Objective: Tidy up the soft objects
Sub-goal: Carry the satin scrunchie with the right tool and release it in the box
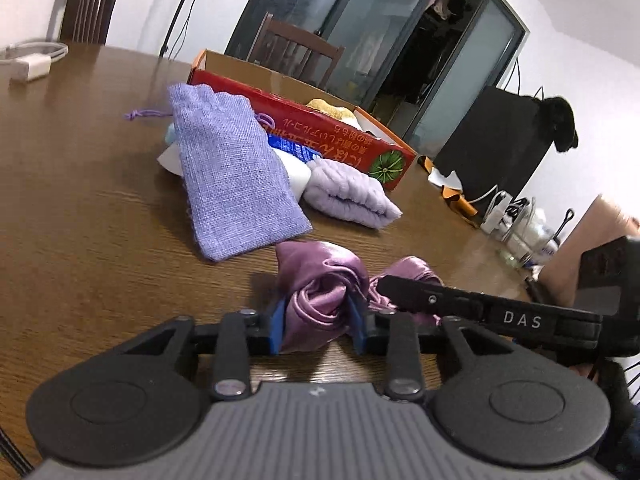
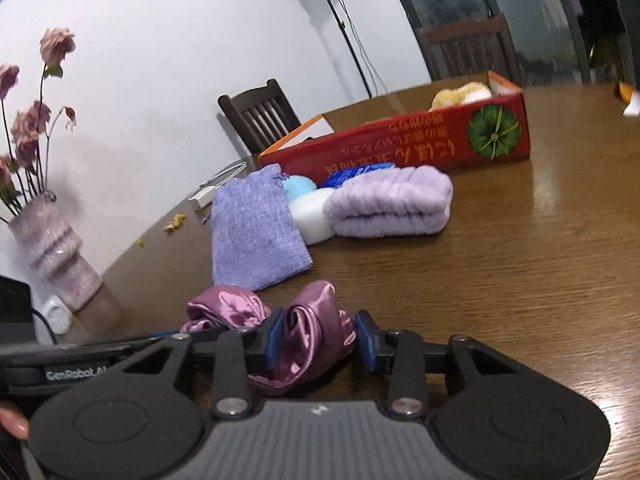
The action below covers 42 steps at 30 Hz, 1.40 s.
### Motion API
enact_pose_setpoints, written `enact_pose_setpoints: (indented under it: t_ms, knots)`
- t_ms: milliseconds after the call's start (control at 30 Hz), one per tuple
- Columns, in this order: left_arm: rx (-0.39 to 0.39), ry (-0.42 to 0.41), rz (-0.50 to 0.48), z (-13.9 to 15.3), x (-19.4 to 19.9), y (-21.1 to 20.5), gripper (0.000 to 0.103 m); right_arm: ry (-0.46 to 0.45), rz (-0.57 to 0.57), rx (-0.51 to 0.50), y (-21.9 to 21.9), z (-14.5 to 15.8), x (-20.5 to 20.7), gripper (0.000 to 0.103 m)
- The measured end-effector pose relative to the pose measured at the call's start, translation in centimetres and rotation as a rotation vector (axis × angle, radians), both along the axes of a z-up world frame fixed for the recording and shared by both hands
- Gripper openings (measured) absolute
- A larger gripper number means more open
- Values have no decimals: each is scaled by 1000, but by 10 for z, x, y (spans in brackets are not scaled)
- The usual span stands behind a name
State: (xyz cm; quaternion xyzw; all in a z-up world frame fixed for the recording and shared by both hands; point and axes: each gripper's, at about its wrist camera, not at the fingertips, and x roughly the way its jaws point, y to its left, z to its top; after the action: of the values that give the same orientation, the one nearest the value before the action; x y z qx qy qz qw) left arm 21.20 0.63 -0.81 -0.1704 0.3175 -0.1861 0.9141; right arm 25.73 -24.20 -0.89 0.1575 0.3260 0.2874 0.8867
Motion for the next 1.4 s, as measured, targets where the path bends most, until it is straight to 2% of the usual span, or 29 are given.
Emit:
enact_pose_setpoints:
  t_ms: [67,133,233,333,467,533,600,633,733,800,867,900,1000,1067,1100,1167,1333,1400]
  knots:
    - [-21,0,-11,6,1,-1,22,8,8,1,1,4,1,17]
    - [-42,-25,-30,19,5,-3,22,-12,15,-4,2,15,3,15]
    - [-34,-110,-45,51,22,-3,22,-80,8,42,-7,44,15,15]
    - [-27,-164,-59,89,72,0,22,-163,26,53,-13,84,52,15]
    - [24,-169,-32,126,168,3,22,-221,41,4,-1,125,144,15]
    - [51,-120,-8,129,230,7,22,-186,33,-6,11,133,210,15]
    - [36,-29,72,120,288,14,22,-104,15,-12,25,128,276,15]
    - [53,13,87,116,312,14,22,-57,14,-14,32,122,305,15]
    - [190,66,130,99,368,8,23,81,-8,-14,50,95,382,15]
    - [262,101,165,87,391,8,24,163,-31,-11,63,76,418,15]
    - [351,91,190,80,402,5,42,203,-29,-30,76,61,440,17]
    - [380,76,185,77,403,5,44,199,-30,-58,82,57,444,18]
    - [365,55,163,72,401,11,48,183,-37,-110,95,47,452,34]
    - [364,48,155,77,402,12,49,216,-27,-112,98,40,457,63]
    - [365,38,158,77,401,11,50,230,-29,-102,97,37,461,66]
    - [362,19,169,81,398,13,56,221,-38,-106,96,42,460,66]
    - [341,15,193,107,379,28,58,167,-64,-122,79,73,436,66]
    - [340,-5,196,122,366,30,67,127,-76,-137,67,97,418,66]
